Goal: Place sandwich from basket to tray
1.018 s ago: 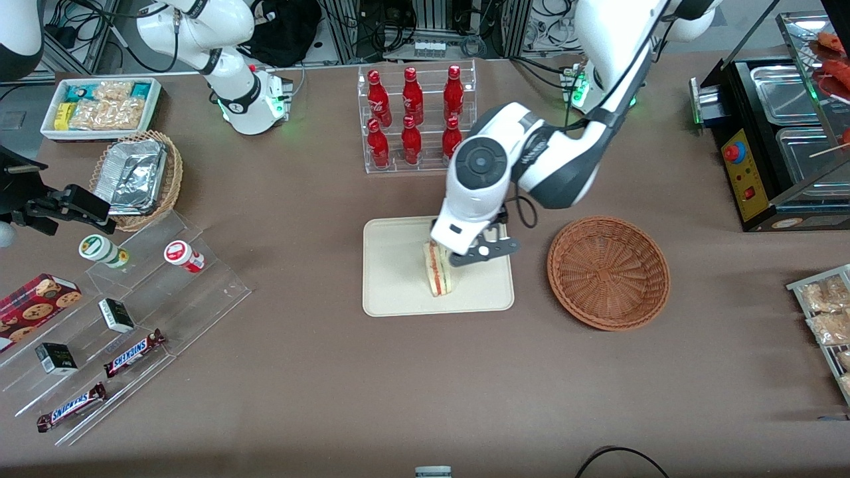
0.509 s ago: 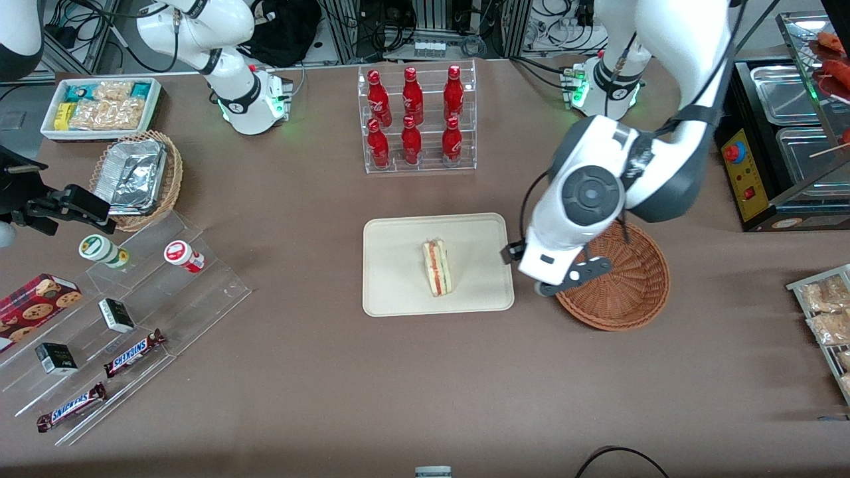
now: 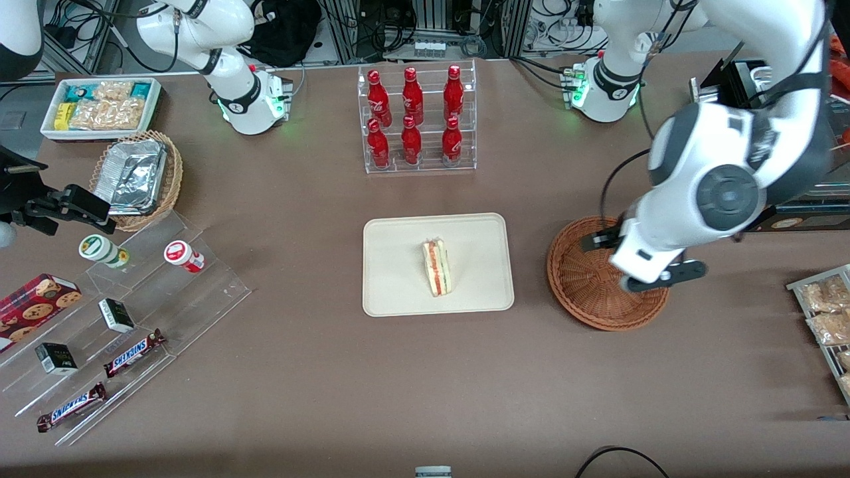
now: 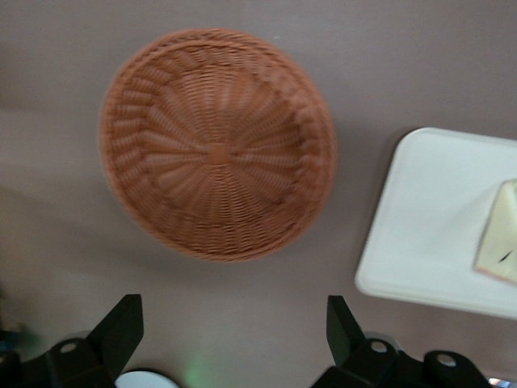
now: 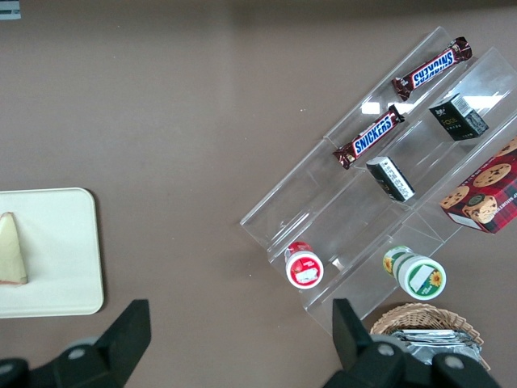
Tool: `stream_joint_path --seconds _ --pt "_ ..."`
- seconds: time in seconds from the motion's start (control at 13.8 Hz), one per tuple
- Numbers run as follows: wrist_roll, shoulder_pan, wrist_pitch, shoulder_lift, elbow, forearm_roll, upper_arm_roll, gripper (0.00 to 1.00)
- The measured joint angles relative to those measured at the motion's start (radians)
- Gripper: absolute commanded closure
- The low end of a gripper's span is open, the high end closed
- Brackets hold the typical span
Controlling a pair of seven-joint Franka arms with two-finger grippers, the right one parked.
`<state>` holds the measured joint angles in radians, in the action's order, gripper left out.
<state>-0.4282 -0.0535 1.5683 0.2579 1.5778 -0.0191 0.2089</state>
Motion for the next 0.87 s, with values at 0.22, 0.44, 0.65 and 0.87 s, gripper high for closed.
stream_joint_path --seconds 0.22,0.44,0.65,0.87 --pt "0.156 0.085 -0.075 -0.083 0.022 0.001 0.003 0.0" --pt "0.223 0.107 -0.116 -0.168 0.041 0.001 -0.007 0.0" --pt "0.301 0.109 -0.145 -0.236 0.054 0.001 -0.057 0.0" --pt "0.389 0.11 -0.151 -0.291 0.054 0.001 -0.114 0.0"
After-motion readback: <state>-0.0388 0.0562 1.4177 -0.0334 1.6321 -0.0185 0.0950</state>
